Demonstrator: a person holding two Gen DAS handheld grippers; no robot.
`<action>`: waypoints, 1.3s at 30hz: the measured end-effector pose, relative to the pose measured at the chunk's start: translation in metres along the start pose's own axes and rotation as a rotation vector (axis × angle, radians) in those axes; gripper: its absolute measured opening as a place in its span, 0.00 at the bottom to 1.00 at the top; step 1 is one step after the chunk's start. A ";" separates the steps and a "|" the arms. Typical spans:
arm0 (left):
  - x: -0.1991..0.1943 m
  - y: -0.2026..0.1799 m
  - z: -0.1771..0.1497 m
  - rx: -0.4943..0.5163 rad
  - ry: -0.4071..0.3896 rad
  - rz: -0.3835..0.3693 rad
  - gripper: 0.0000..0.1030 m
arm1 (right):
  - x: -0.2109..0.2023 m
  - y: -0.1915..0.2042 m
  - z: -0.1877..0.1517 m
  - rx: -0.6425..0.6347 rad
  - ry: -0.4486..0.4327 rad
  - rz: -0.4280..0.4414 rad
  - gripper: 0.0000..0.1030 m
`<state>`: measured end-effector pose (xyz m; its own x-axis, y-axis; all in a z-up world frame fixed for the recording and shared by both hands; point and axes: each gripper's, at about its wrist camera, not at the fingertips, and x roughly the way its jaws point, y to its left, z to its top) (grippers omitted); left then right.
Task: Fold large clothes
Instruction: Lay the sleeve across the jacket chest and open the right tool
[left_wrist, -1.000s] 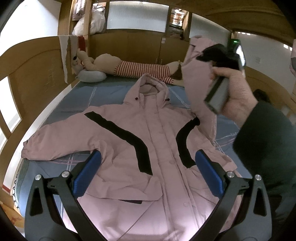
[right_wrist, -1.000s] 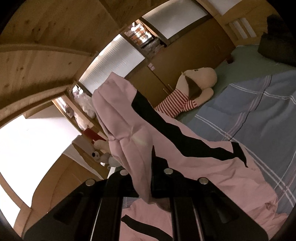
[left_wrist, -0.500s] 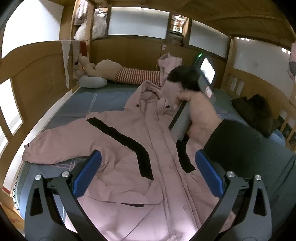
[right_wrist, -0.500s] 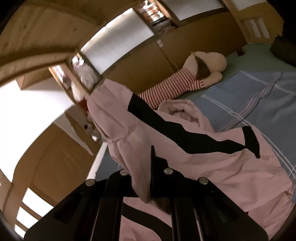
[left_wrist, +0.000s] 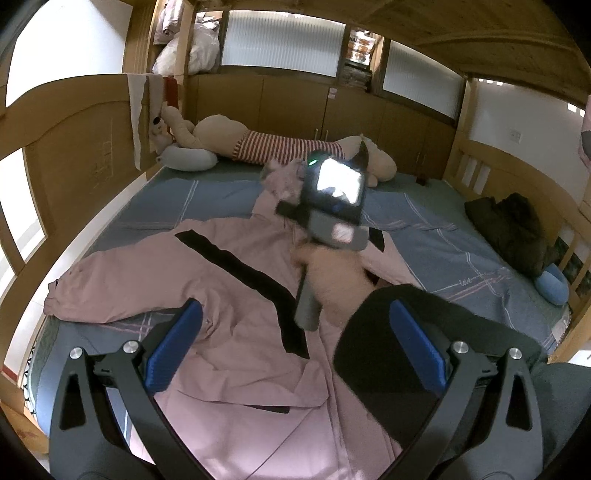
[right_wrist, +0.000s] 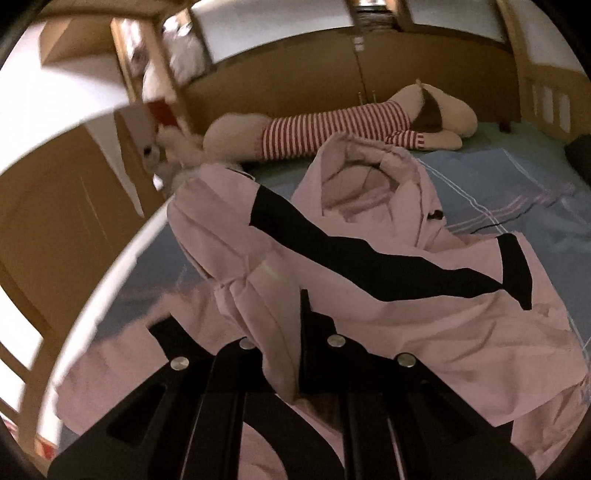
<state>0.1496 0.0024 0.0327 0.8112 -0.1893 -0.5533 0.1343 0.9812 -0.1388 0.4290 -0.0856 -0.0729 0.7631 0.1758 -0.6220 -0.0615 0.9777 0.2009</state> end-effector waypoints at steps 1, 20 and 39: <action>0.001 0.000 0.000 0.000 0.001 0.001 0.98 | 0.006 0.004 -0.004 -0.030 0.009 -0.017 0.07; 0.009 -0.004 -0.003 0.010 0.024 -0.010 0.98 | 0.066 0.046 -0.069 -0.424 0.129 -0.218 0.14; 0.009 -0.005 -0.003 0.009 0.027 -0.006 0.98 | 0.057 0.075 -0.087 -0.593 0.116 -0.222 0.71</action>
<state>0.1547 -0.0045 0.0257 0.7949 -0.1960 -0.5742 0.1441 0.9803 -0.1350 0.4122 0.0075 -0.1590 0.7263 -0.0590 -0.6849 -0.2807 0.8840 -0.3738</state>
